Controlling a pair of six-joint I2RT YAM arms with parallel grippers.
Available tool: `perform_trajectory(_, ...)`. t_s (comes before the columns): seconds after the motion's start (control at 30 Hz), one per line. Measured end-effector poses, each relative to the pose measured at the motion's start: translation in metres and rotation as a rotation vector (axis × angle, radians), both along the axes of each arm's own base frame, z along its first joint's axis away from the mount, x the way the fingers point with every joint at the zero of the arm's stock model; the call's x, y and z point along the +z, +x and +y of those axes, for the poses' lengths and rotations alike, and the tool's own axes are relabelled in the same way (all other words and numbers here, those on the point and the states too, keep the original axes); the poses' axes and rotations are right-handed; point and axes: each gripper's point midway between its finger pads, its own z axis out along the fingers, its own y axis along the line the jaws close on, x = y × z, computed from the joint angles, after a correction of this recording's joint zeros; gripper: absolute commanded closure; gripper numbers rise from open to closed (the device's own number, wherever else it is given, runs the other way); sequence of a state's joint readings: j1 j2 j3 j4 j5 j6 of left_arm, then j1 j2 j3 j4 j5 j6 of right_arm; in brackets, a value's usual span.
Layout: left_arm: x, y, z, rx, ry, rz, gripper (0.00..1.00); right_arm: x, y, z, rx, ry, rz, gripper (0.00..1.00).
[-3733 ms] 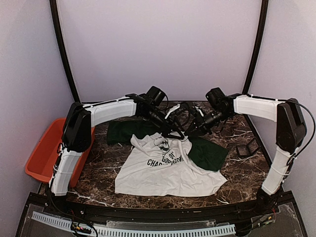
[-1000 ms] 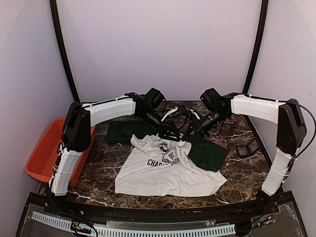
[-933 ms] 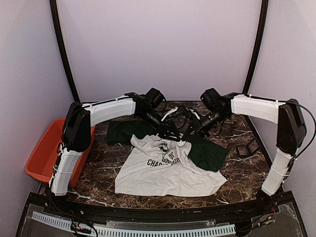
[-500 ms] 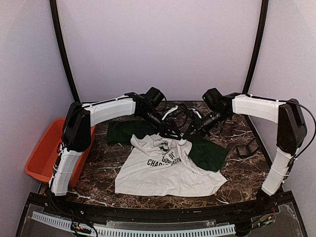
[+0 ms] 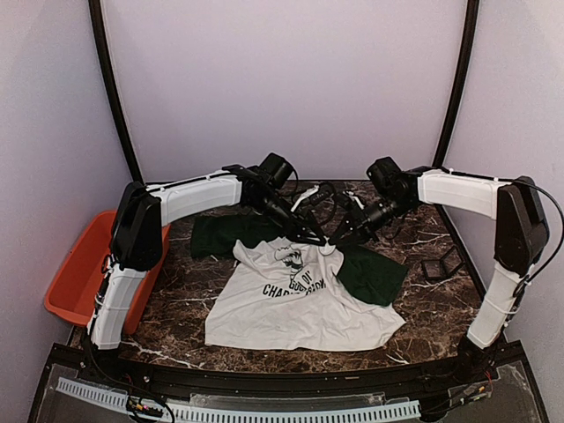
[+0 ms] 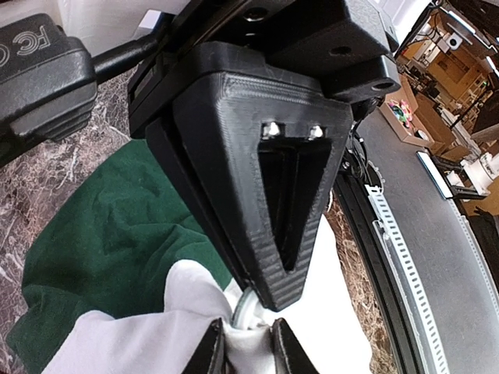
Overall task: Pin the brooch onto the clothing
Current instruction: Pin the brooch to the flattened clothing.
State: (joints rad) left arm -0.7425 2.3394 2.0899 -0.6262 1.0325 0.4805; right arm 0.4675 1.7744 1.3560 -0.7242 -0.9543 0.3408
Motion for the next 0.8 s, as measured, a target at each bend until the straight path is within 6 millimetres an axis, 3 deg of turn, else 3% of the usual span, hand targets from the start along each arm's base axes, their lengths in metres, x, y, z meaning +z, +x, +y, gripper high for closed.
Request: perform_trajectory(0.8, 0.000, 0.013, -0.002, 0.038, -0.001, -0.045, 0.80, 0.005, 0.013, -0.006, -0.066, 0.075, 0.071, 1.00)
